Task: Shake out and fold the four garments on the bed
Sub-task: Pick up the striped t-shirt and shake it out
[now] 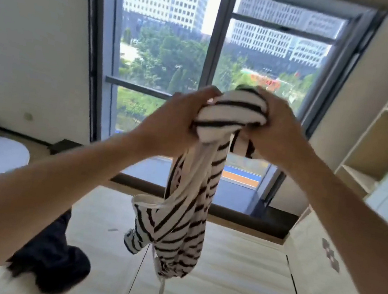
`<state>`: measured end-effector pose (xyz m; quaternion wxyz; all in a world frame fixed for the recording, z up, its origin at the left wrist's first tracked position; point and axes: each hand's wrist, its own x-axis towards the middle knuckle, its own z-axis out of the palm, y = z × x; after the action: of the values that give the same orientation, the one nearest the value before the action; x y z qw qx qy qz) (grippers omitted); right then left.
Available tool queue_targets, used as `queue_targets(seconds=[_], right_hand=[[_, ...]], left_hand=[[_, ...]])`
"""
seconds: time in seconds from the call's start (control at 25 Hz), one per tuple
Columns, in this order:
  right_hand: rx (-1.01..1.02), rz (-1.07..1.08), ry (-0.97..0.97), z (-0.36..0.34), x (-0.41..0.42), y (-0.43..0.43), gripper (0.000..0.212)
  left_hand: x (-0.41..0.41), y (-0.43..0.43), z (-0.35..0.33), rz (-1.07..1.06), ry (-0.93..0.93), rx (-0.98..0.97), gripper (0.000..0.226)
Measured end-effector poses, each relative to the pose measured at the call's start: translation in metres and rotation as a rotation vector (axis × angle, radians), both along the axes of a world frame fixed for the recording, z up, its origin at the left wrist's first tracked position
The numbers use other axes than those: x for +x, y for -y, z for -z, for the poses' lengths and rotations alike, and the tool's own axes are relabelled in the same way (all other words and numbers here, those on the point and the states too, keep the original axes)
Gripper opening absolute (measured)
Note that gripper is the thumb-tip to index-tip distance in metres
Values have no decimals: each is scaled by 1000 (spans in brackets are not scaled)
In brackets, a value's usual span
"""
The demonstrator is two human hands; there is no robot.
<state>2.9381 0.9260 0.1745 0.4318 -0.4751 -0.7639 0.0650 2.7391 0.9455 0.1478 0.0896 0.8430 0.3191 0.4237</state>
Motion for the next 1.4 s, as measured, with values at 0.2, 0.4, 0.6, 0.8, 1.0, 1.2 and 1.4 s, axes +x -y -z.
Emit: queue_targets(seconds=[0.2,0.4,0.6,0.8,1.0,1.2,1.4], right_hand=[[311,457,-116,-7,25,37,64],[-122,271,-179,71,-14,73,61],[-289,277,-173,73,8,83,16],[-123,209,-334,17,15,103,28],[44,105,-362,-43,-13,97,39],[91,135,-136,-69,-49,87,27],[184,214,-106,-100,-30,104,26]], left_hand=[[40,-16,-65,-169,245,-296,14],[60,1,-81,-128,387,-584,24],[30,28,-86,-181,407,-577,24],[-29,41,-83,-300,330,-698,28],[-56,39,-88,-312,477,-232,19],[-14,67,-53,228,-32,-369,25],[-12,51,19,118,-57,-388,46]])
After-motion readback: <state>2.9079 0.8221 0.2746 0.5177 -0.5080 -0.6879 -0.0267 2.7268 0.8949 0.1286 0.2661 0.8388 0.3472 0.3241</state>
